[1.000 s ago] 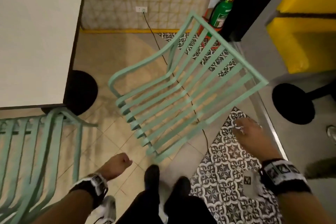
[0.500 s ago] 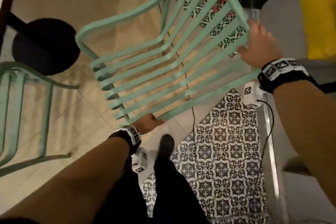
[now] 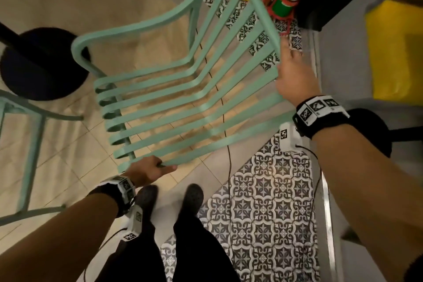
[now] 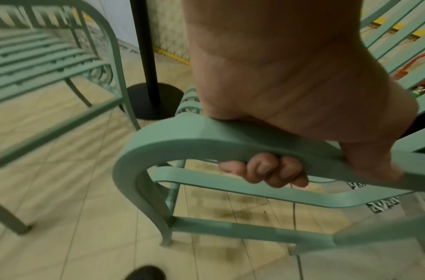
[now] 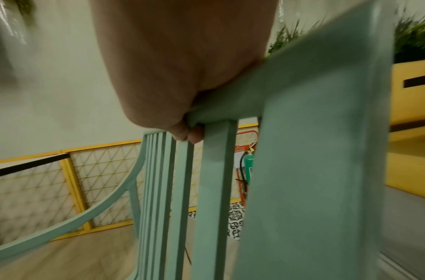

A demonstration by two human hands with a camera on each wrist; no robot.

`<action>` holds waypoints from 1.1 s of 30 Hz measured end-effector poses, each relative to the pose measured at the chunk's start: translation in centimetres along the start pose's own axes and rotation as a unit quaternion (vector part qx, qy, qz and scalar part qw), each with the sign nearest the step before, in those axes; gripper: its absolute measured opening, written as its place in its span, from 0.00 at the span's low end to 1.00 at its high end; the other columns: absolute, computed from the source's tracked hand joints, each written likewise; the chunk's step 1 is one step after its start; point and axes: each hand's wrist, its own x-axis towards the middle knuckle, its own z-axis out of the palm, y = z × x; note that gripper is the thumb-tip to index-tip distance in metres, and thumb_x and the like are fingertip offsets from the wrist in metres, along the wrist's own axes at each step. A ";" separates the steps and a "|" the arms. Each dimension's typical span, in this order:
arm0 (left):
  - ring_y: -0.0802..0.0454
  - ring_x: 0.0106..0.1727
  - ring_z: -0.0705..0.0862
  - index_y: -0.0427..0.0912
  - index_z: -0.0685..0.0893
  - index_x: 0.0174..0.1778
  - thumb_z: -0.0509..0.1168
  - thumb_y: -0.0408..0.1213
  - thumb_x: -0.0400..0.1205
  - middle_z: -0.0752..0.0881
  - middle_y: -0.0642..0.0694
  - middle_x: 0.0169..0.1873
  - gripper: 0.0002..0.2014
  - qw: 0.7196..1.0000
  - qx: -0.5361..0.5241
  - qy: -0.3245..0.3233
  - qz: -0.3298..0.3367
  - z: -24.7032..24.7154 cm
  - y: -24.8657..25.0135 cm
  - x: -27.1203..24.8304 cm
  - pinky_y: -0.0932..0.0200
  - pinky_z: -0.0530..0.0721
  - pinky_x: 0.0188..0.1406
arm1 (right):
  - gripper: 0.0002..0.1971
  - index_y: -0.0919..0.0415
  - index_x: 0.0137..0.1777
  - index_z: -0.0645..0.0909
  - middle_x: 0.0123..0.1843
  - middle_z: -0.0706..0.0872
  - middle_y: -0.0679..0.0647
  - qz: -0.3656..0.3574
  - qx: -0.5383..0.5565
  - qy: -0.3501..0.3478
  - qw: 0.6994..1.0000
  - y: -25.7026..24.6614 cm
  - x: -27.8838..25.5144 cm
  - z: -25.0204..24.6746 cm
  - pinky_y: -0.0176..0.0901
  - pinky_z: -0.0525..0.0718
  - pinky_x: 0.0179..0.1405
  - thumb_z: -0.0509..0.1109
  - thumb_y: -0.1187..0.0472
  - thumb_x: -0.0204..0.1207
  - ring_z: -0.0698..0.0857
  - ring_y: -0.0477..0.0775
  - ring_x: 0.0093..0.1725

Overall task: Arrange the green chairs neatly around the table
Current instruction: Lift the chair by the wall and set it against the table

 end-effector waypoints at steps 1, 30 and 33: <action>0.48 0.34 0.83 0.47 0.80 0.31 0.55 0.81 0.70 0.85 0.49 0.29 0.36 1.000 0.019 0.010 0.001 -1.0 -0.4 -0.1 0.52 0.78 0.37 | 0.41 0.57 0.86 0.45 0.64 0.75 0.70 -0.001 -0.001 0.004 1.000 -0.5 0.4 -0.1 0.57 0.78 0.38 0.62 0.71 0.77 0.82 0.71 0.48; 0.48 0.63 0.84 0.59 0.81 0.68 0.53 0.85 0.66 0.87 0.51 0.65 0.44 0.986 0.162 0.028 0.039 -39.2 -10.0 16.6 0.48 0.80 0.66 | 0.39 0.58 0.85 0.46 0.63 0.74 0.73 0.153 0.085 0.059 0.983 -19.0 21.6 0.8 0.61 0.79 0.43 0.61 0.69 0.77 0.82 0.76 0.47; 0.46 0.70 0.81 0.58 0.76 0.76 0.61 0.70 0.77 0.83 0.48 0.72 0.34 0.983 0.166 0.032 0.073 -41.8 -9.4 18.0 0.51 0.76 0.70 | 0.39 0.58 0.85 0.46 0.63 0.74 0.73 0.165 0.082 0.062 0.981 -19.9 23.7 0.9 0.56 0.73 0.39 0.61 0.69 0.77 0.82 0.75 0.48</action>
